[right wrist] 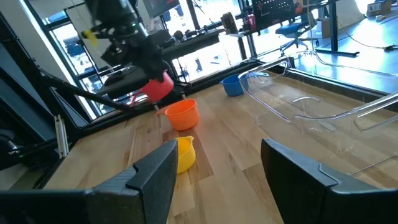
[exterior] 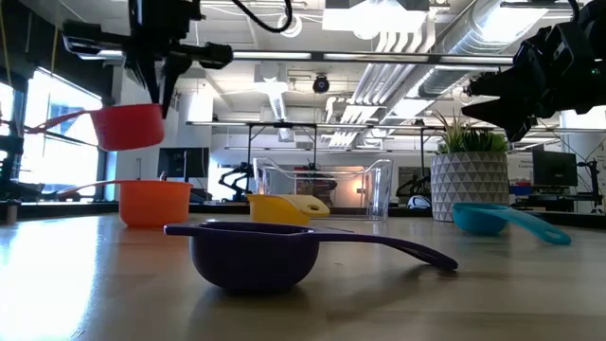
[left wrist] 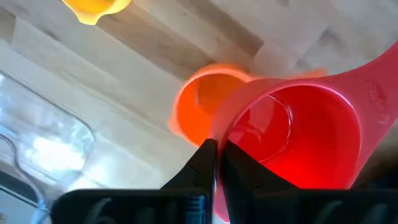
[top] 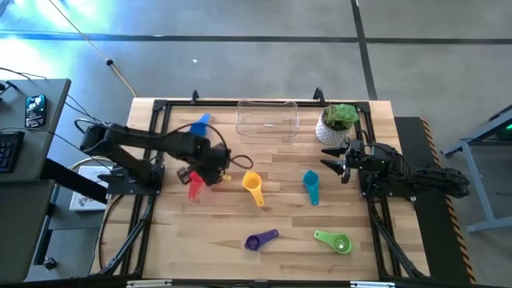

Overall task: Nest measuring cups in basket
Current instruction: Stack the red measuring cup on the top of the orange measuring cup

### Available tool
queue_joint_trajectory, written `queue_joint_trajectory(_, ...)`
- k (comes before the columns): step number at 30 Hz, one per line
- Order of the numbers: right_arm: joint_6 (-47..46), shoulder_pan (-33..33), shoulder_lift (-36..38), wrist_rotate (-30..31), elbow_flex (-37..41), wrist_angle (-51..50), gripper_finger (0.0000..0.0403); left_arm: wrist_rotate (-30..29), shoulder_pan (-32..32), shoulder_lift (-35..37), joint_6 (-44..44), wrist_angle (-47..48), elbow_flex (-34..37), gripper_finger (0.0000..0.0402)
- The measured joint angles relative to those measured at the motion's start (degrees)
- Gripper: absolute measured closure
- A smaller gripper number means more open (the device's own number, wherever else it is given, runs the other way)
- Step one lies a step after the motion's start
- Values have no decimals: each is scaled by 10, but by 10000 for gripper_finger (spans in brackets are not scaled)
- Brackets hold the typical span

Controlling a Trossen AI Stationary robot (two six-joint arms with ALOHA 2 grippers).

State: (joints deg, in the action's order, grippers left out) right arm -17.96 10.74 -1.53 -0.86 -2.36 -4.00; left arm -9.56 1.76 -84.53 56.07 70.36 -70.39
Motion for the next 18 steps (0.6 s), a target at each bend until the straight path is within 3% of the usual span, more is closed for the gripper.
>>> queue_joint_trajectory(11, 0, 0, 0, 0, 0, 0, 181, 33, -75, -8, 146, -45, 0, 397)
queue_joint_trajectory(18, 0, 0, 0, 0, 0, 0, 181, 72, -87, -39, 163, -48, 0, 396)
